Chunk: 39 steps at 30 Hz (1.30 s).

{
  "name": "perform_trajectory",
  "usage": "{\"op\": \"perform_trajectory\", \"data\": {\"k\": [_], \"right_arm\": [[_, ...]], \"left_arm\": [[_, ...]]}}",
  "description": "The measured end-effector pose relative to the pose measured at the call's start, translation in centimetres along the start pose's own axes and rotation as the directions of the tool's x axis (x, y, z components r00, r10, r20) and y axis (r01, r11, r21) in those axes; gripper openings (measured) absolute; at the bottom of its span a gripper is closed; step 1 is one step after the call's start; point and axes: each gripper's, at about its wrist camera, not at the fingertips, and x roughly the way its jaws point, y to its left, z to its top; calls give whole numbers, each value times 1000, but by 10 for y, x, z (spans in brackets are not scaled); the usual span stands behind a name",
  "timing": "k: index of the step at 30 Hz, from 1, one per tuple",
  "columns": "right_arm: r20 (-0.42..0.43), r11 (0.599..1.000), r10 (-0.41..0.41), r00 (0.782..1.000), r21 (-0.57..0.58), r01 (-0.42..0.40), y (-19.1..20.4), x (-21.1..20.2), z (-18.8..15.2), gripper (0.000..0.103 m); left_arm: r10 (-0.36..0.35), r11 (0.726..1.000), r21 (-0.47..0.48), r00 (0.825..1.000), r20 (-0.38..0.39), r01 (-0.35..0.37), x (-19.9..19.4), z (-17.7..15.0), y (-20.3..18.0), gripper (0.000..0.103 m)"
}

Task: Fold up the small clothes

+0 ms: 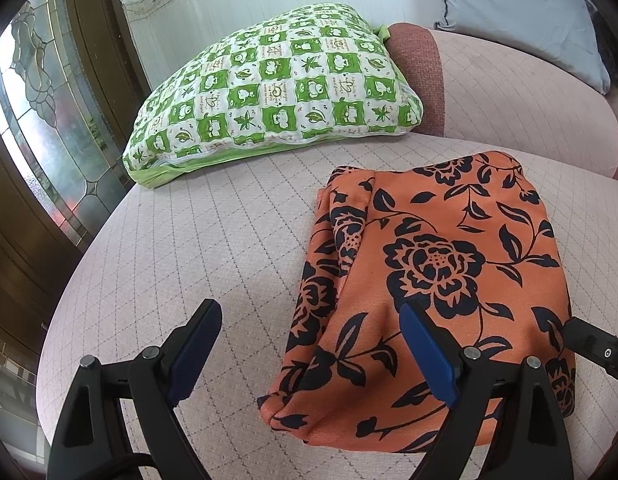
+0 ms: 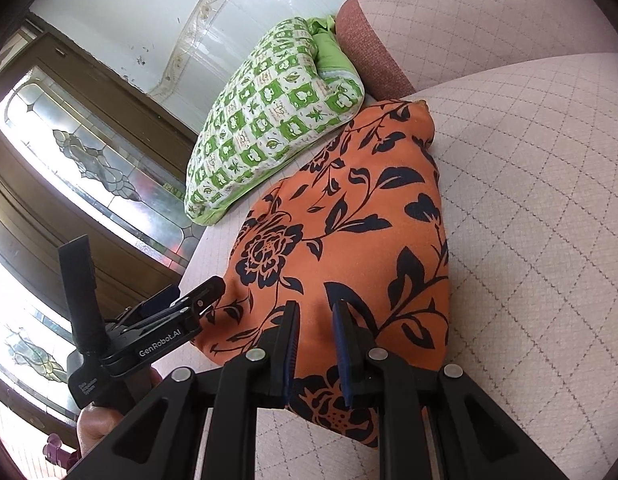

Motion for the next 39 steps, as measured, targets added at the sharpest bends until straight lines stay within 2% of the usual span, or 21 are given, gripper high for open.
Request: {"op": "perform_trajectory", "data": {"k": [28,32,35,39], "right_arm": [[11,1000,4,1000,-1,-4,2,-1,0,20],[-14,1000,-19,1000,8,19,-2,6,-1,20],[-74,999,-43,996,14,45,-8,20,-5,20],[-78,999,-39,996,7,40,-6,18,-3,20]], "left_arm": [[-7,1000,10,1000,6,7,-2,0,0,91],[-11,1000,8,1000,2,11,0,0,1,91],[-10,1000,21,1000,-19,10,6,-2,-1,91],[-6,999,35,997,-81,9,19,-6,-1,91]]}}
